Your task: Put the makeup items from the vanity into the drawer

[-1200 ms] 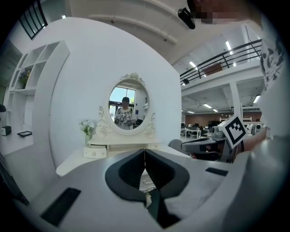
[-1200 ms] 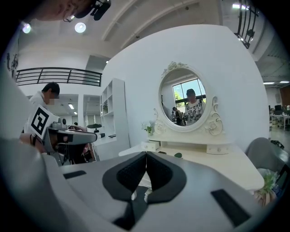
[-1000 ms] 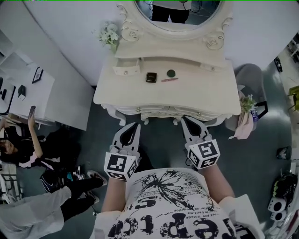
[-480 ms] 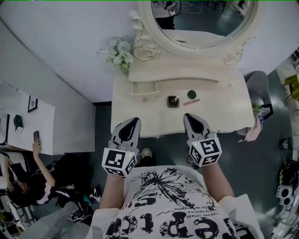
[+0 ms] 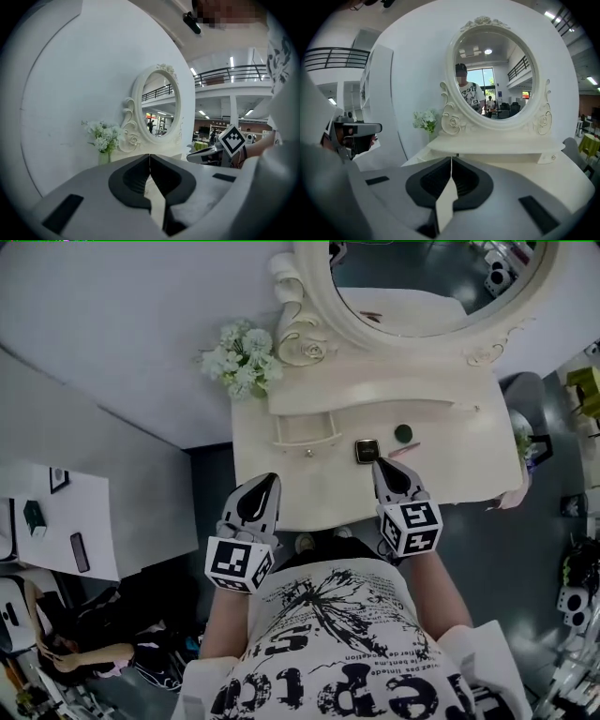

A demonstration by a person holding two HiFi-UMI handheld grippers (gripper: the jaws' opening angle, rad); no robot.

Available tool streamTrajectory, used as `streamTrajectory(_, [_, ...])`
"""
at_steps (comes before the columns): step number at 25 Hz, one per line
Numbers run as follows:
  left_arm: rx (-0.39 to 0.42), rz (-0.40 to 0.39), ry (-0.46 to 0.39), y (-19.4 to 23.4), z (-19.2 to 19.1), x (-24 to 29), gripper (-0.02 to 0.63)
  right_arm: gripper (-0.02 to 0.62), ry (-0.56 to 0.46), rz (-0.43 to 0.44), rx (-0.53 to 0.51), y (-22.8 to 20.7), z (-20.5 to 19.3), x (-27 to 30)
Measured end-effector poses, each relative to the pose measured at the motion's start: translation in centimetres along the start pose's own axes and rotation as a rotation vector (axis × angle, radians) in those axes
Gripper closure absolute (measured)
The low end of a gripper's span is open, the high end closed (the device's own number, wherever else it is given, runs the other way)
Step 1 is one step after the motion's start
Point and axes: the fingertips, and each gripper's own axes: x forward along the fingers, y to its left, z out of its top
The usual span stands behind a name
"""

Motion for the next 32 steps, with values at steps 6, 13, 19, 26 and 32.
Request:
streamTrajectory(6, [-0.031,0.012,0.025,2.1,-2.1,2.5,0.586,0.574,0.107,-0.029,-0.027,-1.8,-3.3,3.7])
streamTrajectory(13, [-0.056,0.012,0.059,3.3,-4.3,5.2,0.586,0.311,0.270,-0.048,-0.001,-4.1,-9.3,8.0])
streamTrajectory(19, [-0.064,0.021,0.120,4.2,-6.7,6.8,0.586,0.265,0.389,-0.096,0.018,-5.6,-13.0,11.0])
streamTrajectory(26, [-0.057,0.020,0.144,4.4,-7.1,7.5,0.586,0.267,0.482,-0.112,0.051,-5.9,-14.5,11.9])
streamTrajectory(32, [-0.048,0.015,0.134,4.3,-6.4,7.9,0.586,0.267,0.478,-0.110,0.058,-6.2,-14.0,11.7])
